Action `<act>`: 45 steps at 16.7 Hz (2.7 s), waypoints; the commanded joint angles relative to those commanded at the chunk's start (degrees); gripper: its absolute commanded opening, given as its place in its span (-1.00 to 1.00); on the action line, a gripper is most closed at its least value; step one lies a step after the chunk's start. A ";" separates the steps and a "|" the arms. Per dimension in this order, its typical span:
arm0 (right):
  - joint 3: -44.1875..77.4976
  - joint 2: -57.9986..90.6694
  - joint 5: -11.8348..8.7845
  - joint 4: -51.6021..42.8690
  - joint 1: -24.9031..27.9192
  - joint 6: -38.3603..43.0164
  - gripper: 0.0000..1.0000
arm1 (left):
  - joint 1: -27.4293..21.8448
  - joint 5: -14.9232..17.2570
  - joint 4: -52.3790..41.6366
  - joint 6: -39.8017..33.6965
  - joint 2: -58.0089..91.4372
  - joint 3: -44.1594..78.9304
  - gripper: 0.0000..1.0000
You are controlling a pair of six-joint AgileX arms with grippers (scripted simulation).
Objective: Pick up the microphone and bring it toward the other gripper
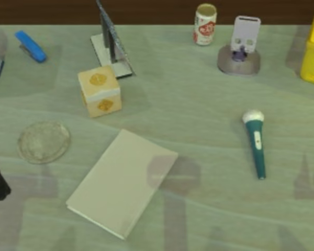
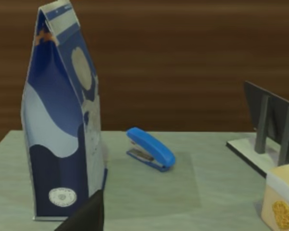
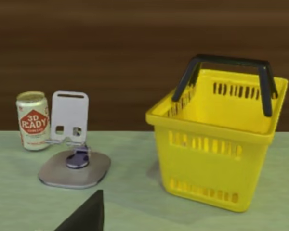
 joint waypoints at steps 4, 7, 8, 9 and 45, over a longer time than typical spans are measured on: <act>1.69 1.77 -0.02 -1.08 0.60 0.57 1.00 | 0.00 0.00 0.00 0.00 0.00 0.00 1.00; 7.95 9.01 0.09 -5.19 2.72 2.73 1.00 | 0.00 0.00 0.00 0.00 0.00 0.00 1.00; 10.80 12.63 0.18 -7.12 3.64 3.72 1.00 | 0.00 0.00 0.00 0.00 0.00 0.00 1.00; 13.92 16.85 0.31 -9.28 4.63 4.81 1.00 | 0.00 0.00 0.00 0.00 0.00 0.00 1.00; 65.97 119.00 2.54 -31.91 23.59 25.34 1.00 | 0.00 0.00 0.00 0.00 0.00 0.00 1.00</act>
